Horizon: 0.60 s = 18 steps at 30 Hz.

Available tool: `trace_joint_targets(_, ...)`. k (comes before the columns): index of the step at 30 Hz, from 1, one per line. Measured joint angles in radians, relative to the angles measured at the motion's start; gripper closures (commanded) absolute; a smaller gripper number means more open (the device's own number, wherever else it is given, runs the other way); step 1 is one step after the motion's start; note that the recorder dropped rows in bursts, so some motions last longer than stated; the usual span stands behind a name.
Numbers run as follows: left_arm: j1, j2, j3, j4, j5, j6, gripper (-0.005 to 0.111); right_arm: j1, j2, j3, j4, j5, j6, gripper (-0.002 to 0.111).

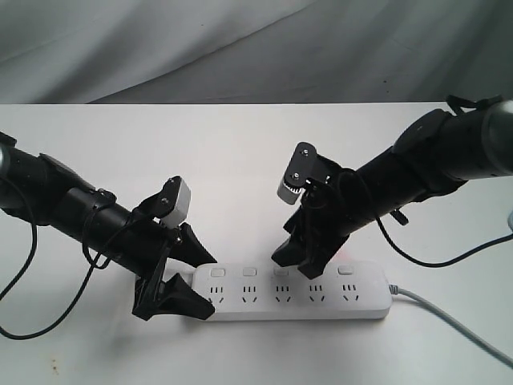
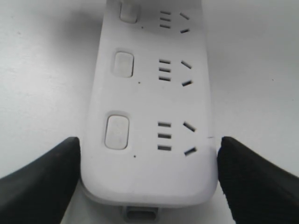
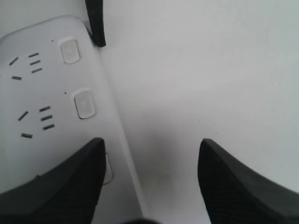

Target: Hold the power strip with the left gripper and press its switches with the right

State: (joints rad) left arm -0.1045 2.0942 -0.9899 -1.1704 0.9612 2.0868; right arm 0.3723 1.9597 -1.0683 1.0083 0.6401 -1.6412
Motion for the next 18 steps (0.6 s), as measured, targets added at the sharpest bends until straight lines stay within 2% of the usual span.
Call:
trace_joint_targets(12,0.0,0.0,0.0,0.0,0.0,0.0,0.046,0.0,0.044,0.0,0.032,0.01,0.0,0.054)
trace_joint_targets(18,0.0,0.0,0.0,0.0,0.0,0.0,0.046,0.0,0.05,-0.007,-0.014,0.0,0.059,0.054)
